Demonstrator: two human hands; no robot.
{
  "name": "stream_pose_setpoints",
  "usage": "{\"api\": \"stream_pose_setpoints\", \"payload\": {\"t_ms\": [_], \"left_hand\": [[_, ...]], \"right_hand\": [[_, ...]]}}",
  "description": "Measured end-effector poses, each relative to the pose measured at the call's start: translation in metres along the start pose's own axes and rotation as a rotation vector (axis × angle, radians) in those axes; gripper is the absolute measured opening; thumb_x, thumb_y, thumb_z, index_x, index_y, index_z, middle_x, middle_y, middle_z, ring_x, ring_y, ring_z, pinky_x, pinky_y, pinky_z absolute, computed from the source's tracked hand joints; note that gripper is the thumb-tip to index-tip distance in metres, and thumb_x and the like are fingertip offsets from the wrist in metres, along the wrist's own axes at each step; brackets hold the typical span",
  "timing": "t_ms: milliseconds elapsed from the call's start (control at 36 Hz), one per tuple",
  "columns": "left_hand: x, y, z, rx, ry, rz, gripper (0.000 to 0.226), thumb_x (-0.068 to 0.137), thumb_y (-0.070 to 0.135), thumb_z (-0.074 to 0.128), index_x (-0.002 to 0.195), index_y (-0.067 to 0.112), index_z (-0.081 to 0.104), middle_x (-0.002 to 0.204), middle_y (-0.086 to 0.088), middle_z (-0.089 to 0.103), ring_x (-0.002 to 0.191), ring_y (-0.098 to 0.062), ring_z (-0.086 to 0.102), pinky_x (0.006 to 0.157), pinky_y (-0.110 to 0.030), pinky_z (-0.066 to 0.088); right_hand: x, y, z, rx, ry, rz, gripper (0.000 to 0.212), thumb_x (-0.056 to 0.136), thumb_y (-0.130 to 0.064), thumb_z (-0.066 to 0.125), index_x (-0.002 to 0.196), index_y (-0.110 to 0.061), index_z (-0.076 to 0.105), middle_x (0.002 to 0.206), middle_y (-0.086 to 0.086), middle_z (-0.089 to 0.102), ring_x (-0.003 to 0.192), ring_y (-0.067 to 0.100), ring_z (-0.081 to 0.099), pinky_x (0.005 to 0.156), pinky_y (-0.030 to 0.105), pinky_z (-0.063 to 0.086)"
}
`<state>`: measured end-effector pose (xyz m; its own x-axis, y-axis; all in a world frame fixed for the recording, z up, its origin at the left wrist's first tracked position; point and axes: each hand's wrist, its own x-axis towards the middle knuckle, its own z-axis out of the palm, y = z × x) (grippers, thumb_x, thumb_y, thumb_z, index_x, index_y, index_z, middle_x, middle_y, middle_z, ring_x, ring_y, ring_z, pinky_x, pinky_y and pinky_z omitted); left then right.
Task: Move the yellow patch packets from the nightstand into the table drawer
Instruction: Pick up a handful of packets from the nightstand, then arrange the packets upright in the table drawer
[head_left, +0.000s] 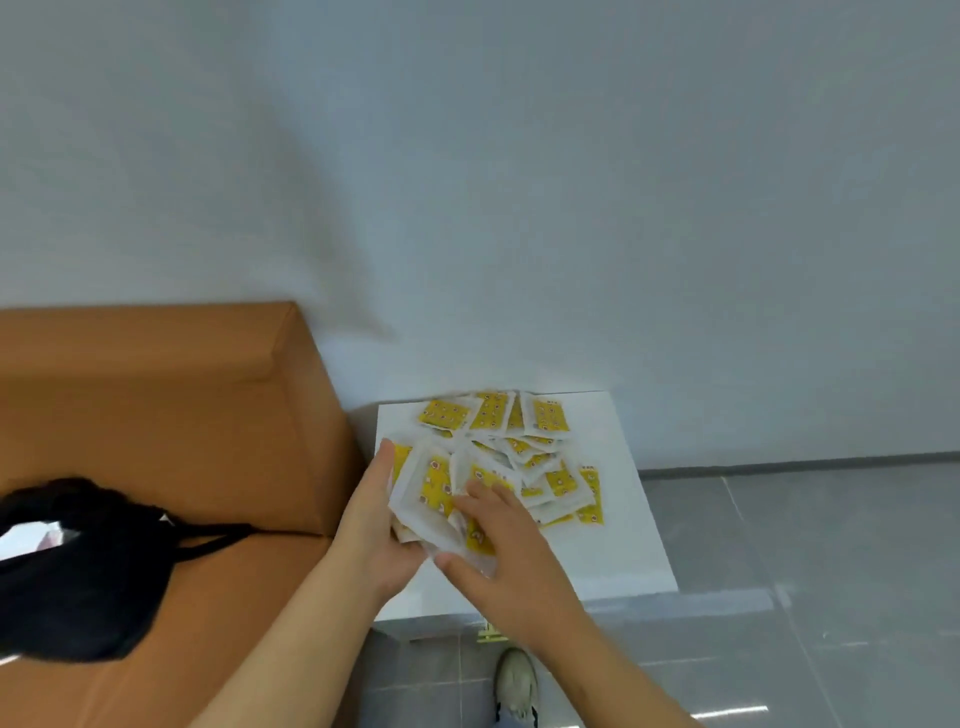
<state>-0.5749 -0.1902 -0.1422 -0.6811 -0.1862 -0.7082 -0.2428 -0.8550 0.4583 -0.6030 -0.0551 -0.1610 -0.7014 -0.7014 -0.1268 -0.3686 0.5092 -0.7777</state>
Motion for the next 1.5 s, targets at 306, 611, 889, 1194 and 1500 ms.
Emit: {"api": "stream_pose_setpoints", "payload": {"t_ms": [306,611,889,1194,1500], "left_hand": [[-0.133,-0.069,-0.076,0.277,-0.024,0.087,0.035,0.085,-0.004,0.058,0.117,0.011,0.058,0.11,-0.016,0.066,0.091,-0.031,0.065,0.075,-0.044,0.054],[-0.263,-0.167,-0.122,0.43,-0.066,0.071,0.04,0.076,-0.01,0.066,0.114,0.002,0.058,0.102,-0.02,0.067,0.084,-0.035,0.066,0.058,-0.036,0.056],[-0.395,-0.328,-0.182,0.481,-0.065,0.025,0.04,0.075,-0.006,0.068,0.113,0.003,0.059,0.097,-0.017,0.068,0.078,-0.032,0.066,0.068,-0.042,0.054],[-0.557,-0.44,-0.255,0.54,-0.122,-0.034,0.036,0.078,-0.002,0.068,0.112,0.004,0.059,0.102,-0.018,0.068,0.078,-0.032,0.066,0.055,-0.036,0.054],[-0.652,-0.545,-0.332,0.623,-0.291,-0.258,0.011,0.088,0.021,0.06,0.095,0.014,0.064,0.079,-0.009,0.069,0.061,-0.022,0.068,0.054,-0.031,0.055]], "right_hand": [[-0.15,-0.066,0.06,0.427,0.516,0.289,0.032,0.086,-0.005,0.06,0.109,-0.028,0.059,0.134,-0.01,0.042,0.128,0.006,0.039,0.106,0.018,0.032],[-0.324,-0.093,0.092,0.689,0.521,0.686,0.092,0.07,-0.015,0.079,0.143,-0.023,0.025,0.145,0.001,0.032,0.128,0.022,0.042,0.103,0.039,0.042],[-0.553,-0.098,0.145,0.725,0.7,0.601,0.017,0.09,-0.007,0.057,0.09,-0.022,0.066,0.085,-0.004,0.064,0.078,0.014,0.06,0.068,0.018,0.051],[-0.753,-0.126,0.207,1.189,0.644,0.76,0.037,0.086,-0.012,0.064,0.12,0.0,0.055,0.095,0.012,0.068,0.079,0.023,0.066,0.067,0.035,0.055],[-0.921,-0.142,0.288,1.275,1.002,0.862,0.035,0.083,-0.008,0.067,0.115,-0.002,0.055,0.095,0.014,0.068,0.076,0.026,0.067,0.062,0.036,0.055]]}}
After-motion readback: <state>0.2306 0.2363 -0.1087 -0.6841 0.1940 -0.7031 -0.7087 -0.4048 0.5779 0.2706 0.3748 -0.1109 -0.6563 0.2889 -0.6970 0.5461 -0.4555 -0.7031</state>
